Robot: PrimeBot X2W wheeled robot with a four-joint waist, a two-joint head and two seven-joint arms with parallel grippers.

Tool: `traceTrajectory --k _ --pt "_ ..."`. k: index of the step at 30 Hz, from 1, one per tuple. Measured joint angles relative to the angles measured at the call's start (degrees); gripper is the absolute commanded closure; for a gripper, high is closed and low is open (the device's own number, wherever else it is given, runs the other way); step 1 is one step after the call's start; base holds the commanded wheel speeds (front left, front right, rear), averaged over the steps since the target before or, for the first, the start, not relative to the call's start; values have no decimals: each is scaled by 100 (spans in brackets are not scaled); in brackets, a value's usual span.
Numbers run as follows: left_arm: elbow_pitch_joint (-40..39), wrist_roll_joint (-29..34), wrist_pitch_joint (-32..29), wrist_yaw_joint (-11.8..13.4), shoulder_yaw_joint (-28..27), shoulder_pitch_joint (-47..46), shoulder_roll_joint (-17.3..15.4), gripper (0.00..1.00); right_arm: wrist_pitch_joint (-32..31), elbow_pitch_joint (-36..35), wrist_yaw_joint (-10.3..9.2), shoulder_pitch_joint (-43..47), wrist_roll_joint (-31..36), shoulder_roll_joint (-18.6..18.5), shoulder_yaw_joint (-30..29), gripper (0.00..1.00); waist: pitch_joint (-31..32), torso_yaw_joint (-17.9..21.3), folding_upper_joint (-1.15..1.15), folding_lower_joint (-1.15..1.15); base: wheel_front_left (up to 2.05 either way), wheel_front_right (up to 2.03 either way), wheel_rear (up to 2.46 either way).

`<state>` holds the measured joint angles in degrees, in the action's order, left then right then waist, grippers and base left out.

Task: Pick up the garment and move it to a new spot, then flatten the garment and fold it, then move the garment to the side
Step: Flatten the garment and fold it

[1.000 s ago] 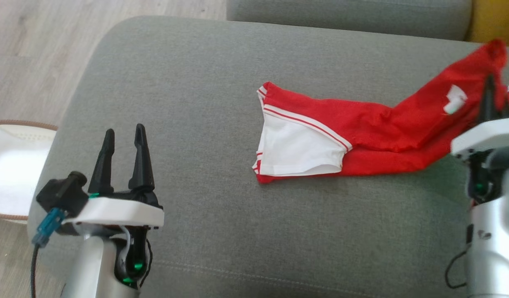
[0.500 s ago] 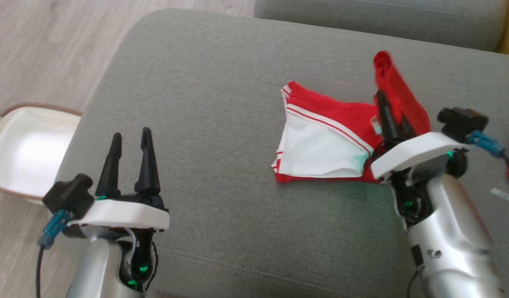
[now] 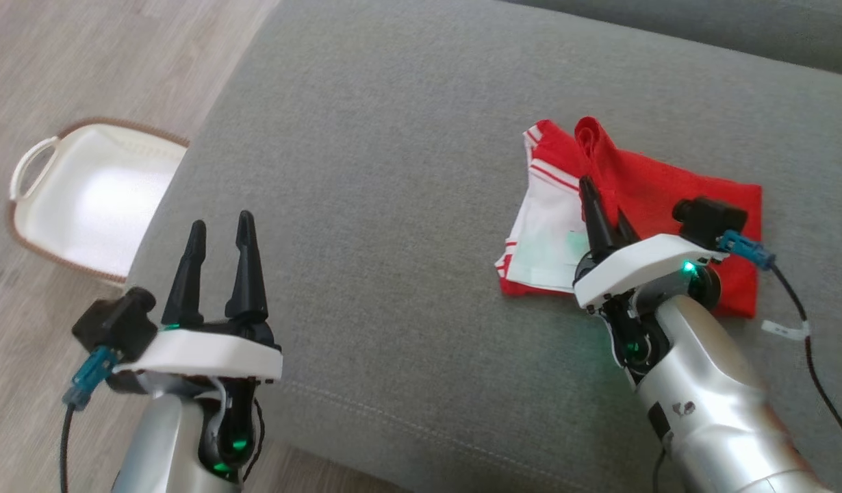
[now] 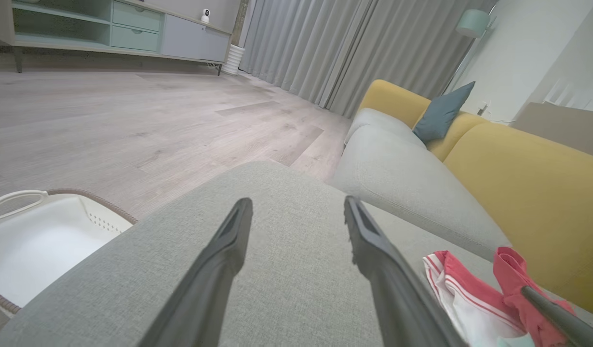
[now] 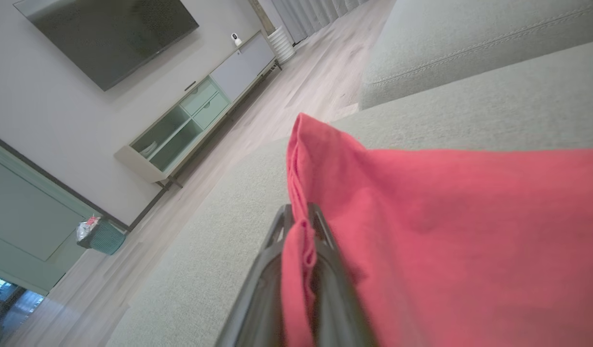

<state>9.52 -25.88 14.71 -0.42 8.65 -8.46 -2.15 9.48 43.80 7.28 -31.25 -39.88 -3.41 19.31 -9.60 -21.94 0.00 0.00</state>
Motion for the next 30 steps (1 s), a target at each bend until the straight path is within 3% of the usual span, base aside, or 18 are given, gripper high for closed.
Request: traceTrajectory --k 7,9,15,21,25,30 --pt "1 -51 0 1 96 -10 0 0 278 641 0 -279 -405 -26 502 100 -158 -182 0 0 0 0 0" --pt "0 -51 0 3 124 -13 0 0 313 697 0 -314 -628 -43 762 0 -186 -208 0 0 0 0 0" --pt "1 -34 0 25 111 -36 0 0 305 673 0 -340 -1239 -44 1575 0 -165 -123 0 1 0 0 0" --pt "-3 47 0 19 35 -35 0 0 428 910 0 -637 -1318 -43 1608 0 -47 171 0 0 0 0 0" --pt "-56 63 0 8 32 -35 -1 0 472 1125 0 -950 -738 -40 1367 0 42 452 0 0 0 0 0" --pt "-189 111 0 0 37 -36 -2 0 475 860 0 -1035 602 -285 447 0 132 857 0 0 0 0 0"
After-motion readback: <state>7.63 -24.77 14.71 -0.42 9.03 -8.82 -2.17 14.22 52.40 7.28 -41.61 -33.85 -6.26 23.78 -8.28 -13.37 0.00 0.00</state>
